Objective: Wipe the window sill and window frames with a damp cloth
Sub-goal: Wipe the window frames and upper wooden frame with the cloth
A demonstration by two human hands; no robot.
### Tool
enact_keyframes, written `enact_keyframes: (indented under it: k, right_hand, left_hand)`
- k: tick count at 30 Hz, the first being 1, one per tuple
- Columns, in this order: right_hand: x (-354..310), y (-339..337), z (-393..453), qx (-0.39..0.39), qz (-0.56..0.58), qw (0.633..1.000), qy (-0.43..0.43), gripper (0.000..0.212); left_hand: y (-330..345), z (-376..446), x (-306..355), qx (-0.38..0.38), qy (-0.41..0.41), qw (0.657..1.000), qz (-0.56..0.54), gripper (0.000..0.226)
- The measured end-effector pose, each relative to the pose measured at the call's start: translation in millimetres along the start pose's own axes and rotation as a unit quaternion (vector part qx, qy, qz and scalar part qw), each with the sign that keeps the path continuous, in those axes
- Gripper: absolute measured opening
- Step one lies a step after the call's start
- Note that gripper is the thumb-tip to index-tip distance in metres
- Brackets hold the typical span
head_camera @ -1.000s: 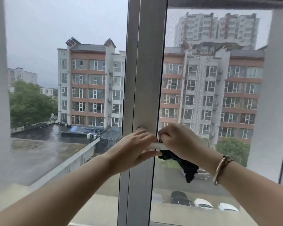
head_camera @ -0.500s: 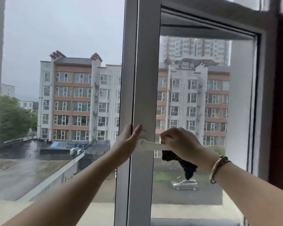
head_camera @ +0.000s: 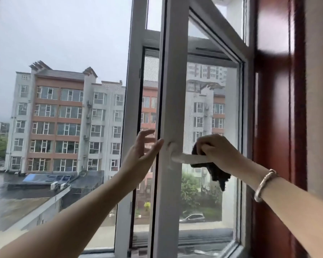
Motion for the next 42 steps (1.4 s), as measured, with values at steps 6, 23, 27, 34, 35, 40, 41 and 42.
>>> enact_keyframes:
  k: [6, 23, 27, 34, 35, 40, 41, 42]
  right_hand:
    - [-44, -29, -16, 0.131, 0.084, 0.984, -0.09, 0.027]
    - [-153, 98, 67, 0.007, -0.58, 0.788, -0.206, 0.03]
    - [-132, 89, 131, -0.096, -0.658, 0.746, -0.027, 0.034]
    - [-124, 95, 148, -0.171, -0.69, 0.703, 0.009, 0.03]
    - [-122, 97, 148, -0.171, -0.697, 0.696, 0.002, 0.026]
    - [-121, 108, 146, -0.184, -0.712, 0.677, -0.026, 0.012]
    - [-122, 108, 147, -0.176, -0.713, 0.678, -0.029, 0.013]
    - [-120, 108, 148, -0.179, -0.719, 0.671, -0.022, 0.014]
  left_hand:
    - [2, -2, -4, -0.034, -0.069, 0.997, -0.005, 0.051]
    - [-79, 34, -115, -0.102, -0.082, 0.99, 0.046, 0.031]
    - [-58, 84, -144, -0.183, -0.072, 0.98, 0.004, 0.035]
    - [-9, 159, -144, -0.26, 0.088, 0.957, 0.096, 0.034]
    - [1, 163, -146, -0.268, 0.131, 0.945, 0.132, 0.034]
    - [28, 180, -178, -0.252, 0.259, 0.88, 0.308, 0.028]
    - [29, 185, -187, -0.244, 0.25, 0.878, 0.327, 0.026]
    - [31, 189, -197, -0.24, 0.24, 0.876, 0.343, 0.024]
Point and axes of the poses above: each hand's wrist, its own z-axis towards the middle knuckle, its own y-axis out of the palm, x = y × z, the point moved 8 cm from there along z, towards the middle knuckle, and after that the axes turned 5 degrees about x, right-handed, at the moved point
